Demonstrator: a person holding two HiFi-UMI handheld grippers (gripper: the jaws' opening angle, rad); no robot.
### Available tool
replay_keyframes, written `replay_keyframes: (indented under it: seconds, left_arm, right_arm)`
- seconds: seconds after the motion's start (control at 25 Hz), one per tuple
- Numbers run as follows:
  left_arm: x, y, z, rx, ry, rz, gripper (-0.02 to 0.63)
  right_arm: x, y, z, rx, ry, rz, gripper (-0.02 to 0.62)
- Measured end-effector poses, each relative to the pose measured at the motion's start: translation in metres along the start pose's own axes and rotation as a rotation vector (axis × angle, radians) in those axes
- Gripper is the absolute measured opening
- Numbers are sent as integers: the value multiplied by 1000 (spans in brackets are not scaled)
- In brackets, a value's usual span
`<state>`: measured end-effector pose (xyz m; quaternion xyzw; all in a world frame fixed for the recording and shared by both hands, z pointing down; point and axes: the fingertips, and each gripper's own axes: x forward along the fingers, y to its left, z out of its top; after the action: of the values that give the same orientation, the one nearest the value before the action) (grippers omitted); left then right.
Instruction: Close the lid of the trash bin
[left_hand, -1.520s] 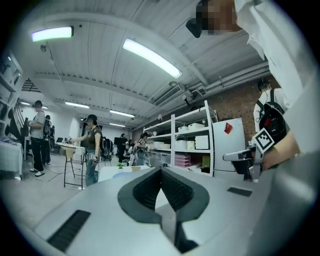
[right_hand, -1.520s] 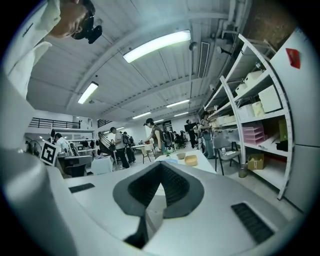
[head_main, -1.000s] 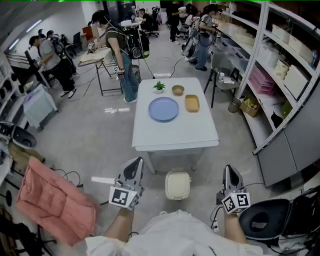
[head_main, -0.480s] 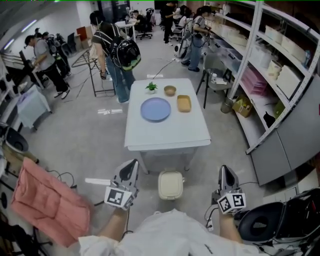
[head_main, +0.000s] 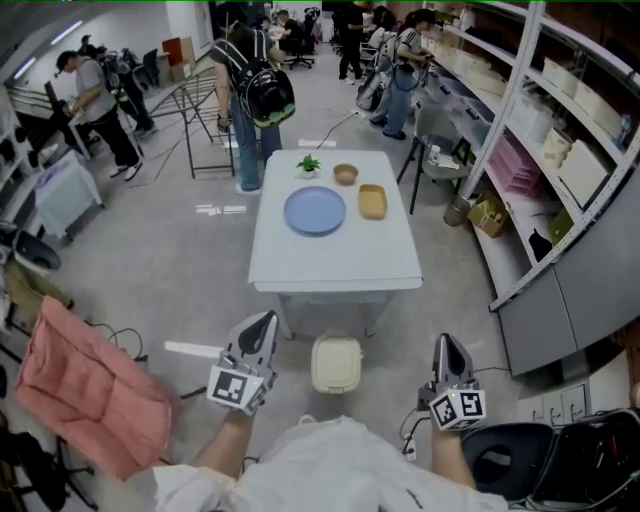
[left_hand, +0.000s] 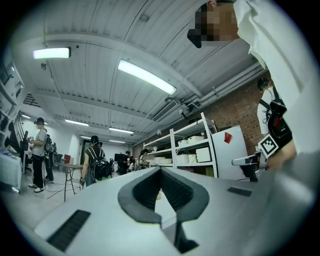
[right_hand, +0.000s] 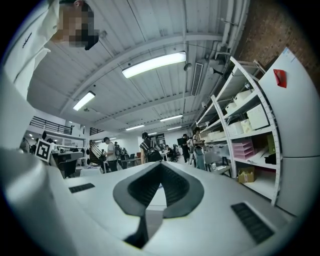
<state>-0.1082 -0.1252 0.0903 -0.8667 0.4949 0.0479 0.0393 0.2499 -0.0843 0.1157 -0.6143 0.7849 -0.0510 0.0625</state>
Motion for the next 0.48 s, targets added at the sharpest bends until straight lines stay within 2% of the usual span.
replay_keyframes:
  seconds: [0.48]
  left_arm:
    - [0,-6,-6,-15,7,6,25]
  right_arm:
    - [4,-1,-8,2,28,20,17]
